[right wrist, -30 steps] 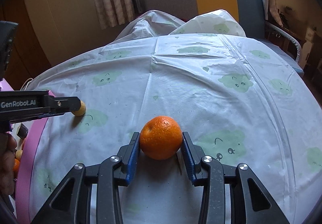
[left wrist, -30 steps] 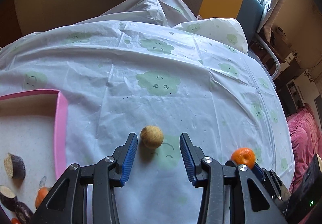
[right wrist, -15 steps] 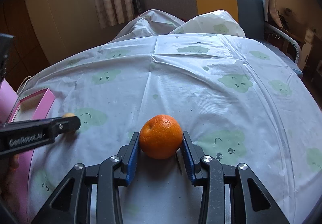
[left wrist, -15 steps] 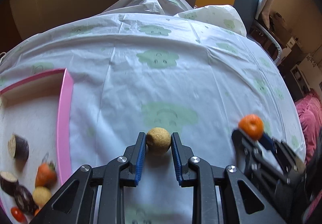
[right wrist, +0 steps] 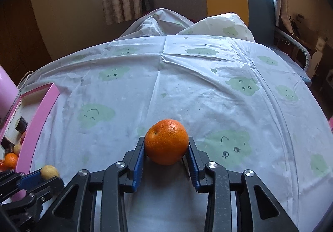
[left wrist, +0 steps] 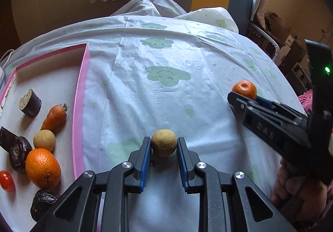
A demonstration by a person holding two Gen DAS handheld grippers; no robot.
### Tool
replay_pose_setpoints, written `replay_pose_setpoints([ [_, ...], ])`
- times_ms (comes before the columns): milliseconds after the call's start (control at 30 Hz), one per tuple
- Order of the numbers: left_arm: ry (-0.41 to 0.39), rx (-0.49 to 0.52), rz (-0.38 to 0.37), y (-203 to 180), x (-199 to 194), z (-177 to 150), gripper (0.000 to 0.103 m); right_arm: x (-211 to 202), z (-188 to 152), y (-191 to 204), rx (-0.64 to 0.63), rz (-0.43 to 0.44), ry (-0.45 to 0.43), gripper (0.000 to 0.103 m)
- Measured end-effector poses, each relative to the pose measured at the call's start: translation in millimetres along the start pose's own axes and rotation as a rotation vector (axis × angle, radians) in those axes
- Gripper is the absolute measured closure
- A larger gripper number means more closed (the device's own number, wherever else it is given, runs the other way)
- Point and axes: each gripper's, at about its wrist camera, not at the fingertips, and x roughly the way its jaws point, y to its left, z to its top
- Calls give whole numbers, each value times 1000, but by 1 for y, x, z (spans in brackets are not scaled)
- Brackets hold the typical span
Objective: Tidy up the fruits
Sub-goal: 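Grasp the small tan round fruit with the left gripper while the right gripper holds the mandarin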
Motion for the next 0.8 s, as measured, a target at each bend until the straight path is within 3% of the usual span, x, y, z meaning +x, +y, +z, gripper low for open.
replay_pose_setpoints([
  [133,-20,24,13,-2,0,-4,78,-8,-17,6,-12,-25,-19,65],
  [500,-23,43,12,-2,-3,-5,79,-7,-20,8,-19,-45,-26,65],
  [667,-18,22,-6,0,-14,-6,79,-7,-20,8,-19,-45,-28,65],
  [800,-66,39,0,-1,-36,-5,79,-7,-20,8,-19,-45,-29,65],
])
